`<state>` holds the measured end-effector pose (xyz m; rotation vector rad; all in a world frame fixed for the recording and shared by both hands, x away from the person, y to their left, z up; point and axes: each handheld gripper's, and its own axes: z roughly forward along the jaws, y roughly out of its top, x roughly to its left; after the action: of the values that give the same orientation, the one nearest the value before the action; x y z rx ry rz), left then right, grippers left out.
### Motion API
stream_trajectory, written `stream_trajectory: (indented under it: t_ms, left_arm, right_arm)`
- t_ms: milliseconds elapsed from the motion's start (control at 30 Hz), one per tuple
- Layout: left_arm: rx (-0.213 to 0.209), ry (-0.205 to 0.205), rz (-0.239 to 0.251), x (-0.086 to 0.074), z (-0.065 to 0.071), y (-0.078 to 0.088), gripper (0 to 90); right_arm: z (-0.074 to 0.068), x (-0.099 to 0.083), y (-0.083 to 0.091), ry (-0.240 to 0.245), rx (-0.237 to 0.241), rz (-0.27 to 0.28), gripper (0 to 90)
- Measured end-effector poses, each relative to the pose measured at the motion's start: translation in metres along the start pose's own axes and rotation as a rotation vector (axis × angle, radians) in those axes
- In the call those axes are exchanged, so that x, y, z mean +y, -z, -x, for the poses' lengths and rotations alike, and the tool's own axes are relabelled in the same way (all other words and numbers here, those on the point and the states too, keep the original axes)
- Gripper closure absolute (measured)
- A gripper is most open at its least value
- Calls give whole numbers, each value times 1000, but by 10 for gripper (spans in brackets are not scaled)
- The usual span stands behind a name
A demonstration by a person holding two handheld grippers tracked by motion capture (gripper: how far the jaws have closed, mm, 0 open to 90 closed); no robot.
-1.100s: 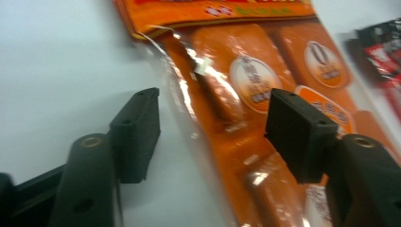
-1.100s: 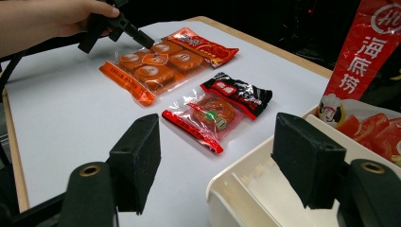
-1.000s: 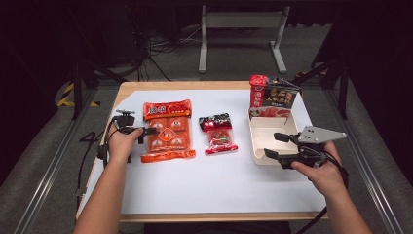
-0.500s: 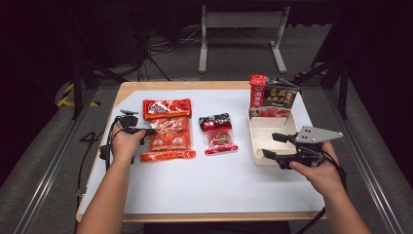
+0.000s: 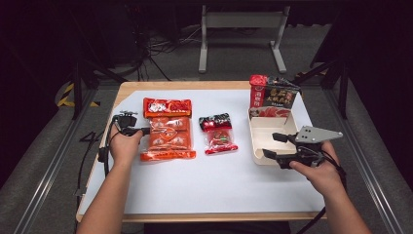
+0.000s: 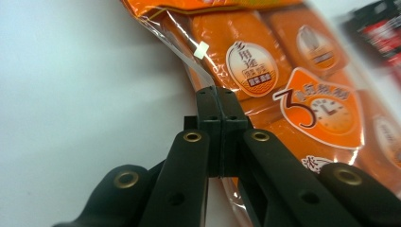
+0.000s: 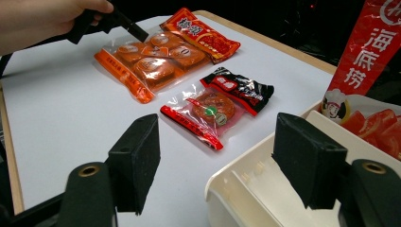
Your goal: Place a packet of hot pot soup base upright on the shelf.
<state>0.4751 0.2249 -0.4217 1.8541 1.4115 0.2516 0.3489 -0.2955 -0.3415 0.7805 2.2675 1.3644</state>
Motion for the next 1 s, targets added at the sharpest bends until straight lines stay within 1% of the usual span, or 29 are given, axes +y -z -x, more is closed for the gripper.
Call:
stream_trajectory:
  t_ms: [33,67,100,133,167,200,233,333,400,467,500,567,633,733,800,867,933,1000]
  left_arm:
    - [0,0,0,0,0,0,900]
    - [-7,-25,49,0,5,8,900]
    - [-7,-25,49,0,5,8,900]
    - [-10,-49,83,0,9,14,900]
    - [-10,-49,83,0,9,14,900]
    - [-13,-71,119,-1,14,20,900]
    - [-13,-71,119,-1,14,20,900]
    - [-18,-102,153,-2,20,28,900]
    - [-18,-126,178,-3,24,33,900]
    - [-22,-159,204,-4,29,37,900]
    - [-23,-170,211,-5,31,39,900]
    - [-25,-195,247,-8,37,43,900]
    - [-32,-213,271,-10,41,47,900]
    - [-39,-255,306,-14,48,55,900]
    - [-42,-275,322,-16,54,60,900]
    - [-45,-304,338,-18,61,64,900]
    - [-52,-328,346,-18,68,68,900]
    - [-70,-347,365,-18,76,72,900]
  right_arm:
    - [0,0,0,-1,0,-1,329]
    - [-1,0,-1,1,1,-2,330]
    - [-1,0,-1,1,1,-2,330]
    - [-2,1,-2,2,4,-3,329]
    - [-2,1,-2,2,4,-3,329]
    - [-3,2,-3,6,5,-3,329]
    - [-3,2,-3,6,5,-3,329]
    - [-4,3,-5,8,9,-4,329]
    - [-5,3,-7,10,11,-5,329]
    - [-5,4,-9,11,14,-8,329]
    - [-6,4,-10,11,17,-8,329]
    - [-7,5,-13,14,21,-11,330]
    - [-9,6,-15,18,26,-12,330]
    - [-11,8,-19,22,34,-10,330]
    - [-12,10,-21,26,40,-9,330]
    - [-13,12,-24,30,46,-8,331]
    - [-15,13,-27,33,53,-8,331]
    - [-16,15,-30,38,60,-7,330]
